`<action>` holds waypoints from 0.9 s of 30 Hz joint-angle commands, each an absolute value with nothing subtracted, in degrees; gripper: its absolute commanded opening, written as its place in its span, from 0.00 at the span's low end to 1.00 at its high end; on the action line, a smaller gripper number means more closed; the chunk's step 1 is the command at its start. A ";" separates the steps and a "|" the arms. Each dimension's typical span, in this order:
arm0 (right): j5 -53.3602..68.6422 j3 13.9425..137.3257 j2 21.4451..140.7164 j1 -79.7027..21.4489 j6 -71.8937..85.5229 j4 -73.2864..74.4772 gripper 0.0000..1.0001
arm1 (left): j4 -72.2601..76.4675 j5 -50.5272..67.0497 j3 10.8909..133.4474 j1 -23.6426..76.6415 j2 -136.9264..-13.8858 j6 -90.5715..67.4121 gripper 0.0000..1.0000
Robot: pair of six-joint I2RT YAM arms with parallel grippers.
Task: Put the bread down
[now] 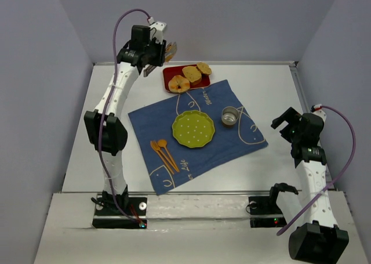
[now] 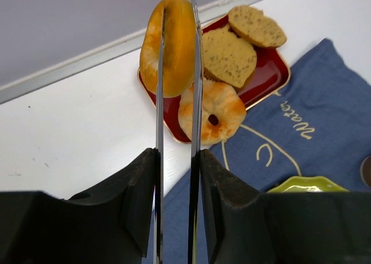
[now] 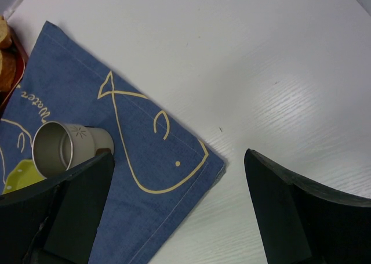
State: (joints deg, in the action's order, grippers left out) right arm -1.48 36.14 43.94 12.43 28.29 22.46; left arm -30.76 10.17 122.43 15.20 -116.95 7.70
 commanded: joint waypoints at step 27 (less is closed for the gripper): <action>-1.41 36.21 41.05 12.48 28.30 21.53 0.99 | -0.35 12.92 47.38 42.71 -65.57 -27.86 0.36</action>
